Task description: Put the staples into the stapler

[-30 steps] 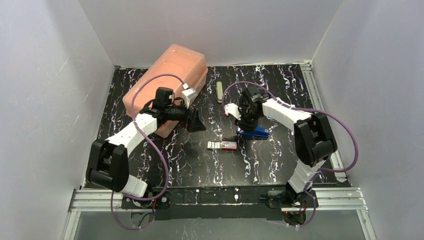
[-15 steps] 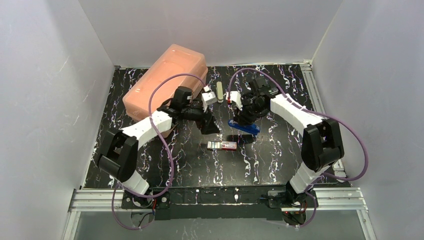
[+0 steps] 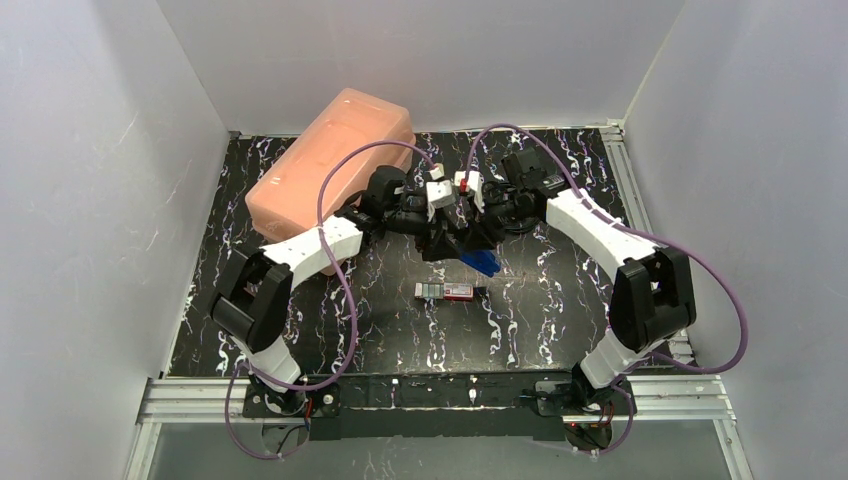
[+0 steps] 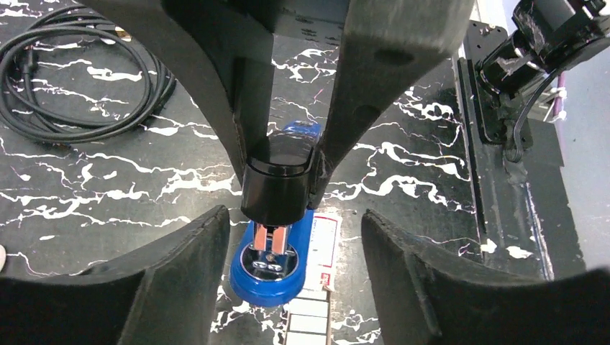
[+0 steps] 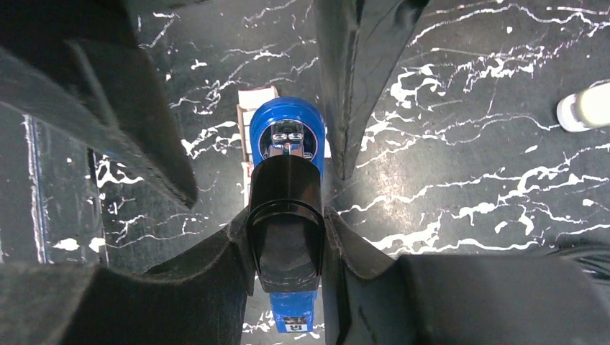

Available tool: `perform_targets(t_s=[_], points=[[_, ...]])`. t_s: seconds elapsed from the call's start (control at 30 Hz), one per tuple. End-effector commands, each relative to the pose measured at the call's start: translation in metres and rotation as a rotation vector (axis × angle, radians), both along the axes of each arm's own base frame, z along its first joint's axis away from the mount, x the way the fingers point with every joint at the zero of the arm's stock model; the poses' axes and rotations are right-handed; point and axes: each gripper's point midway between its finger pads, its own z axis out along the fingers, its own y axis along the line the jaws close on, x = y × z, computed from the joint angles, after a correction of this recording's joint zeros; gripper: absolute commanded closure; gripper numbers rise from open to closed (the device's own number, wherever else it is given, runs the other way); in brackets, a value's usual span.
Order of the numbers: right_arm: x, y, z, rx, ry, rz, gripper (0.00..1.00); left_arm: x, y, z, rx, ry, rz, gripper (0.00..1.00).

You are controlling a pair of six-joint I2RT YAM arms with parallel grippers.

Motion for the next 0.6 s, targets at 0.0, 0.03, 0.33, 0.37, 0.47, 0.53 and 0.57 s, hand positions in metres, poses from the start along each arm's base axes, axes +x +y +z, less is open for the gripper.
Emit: perform_targets(t_s=[0.0, 0.03, 0.33, 0.37, 0.47, 0.53, 0.57], points=[[-0.005, 0.014, 0.039, 0.138, -0.033, 0.031, 0.99, -0.006, -0.003, 0.003, -0.045, -0.035, -0.050, 0.40], [-0.006, 0.014, 0.039, 0.141, -0.029, 0.033, 0.99, -0.006, -0.004, 0.002, -0.048, -0.032, -0.053, 0.44], [-0.009, 0.014, 0.040, 0.148, -0.022, 0.037, 0.99, -0.011, 0.000, -0.007, -0.044, -0.043, -0.072, 0.83], [-0.009, 0.013, 0.039, 0.146, -0.022, 0.035, 0.99, -0.012, 0.001, -0.008, -0.042, -0.046, -0.071, 0.85], [-0.009, 0.012, 0.039, 0.143, -0.026, 0.033, 0.99, -0.012, 0.003, -0.011, -0.036, -0.058, -0.069, 0.86], [-0.008, 0.013, 0.040, 0.146, -0.029, 0.032, 0.99, -0.011, 0.002, -0.012, -0.033, -0.057, -0.063, 0.91], [-0.007, 0.013, 0.041, 0.146, -0.031, 0.030, 0.99, -0.010, 0.002, -0.012, -0.031, -0.054, -0.059, 0.96]])
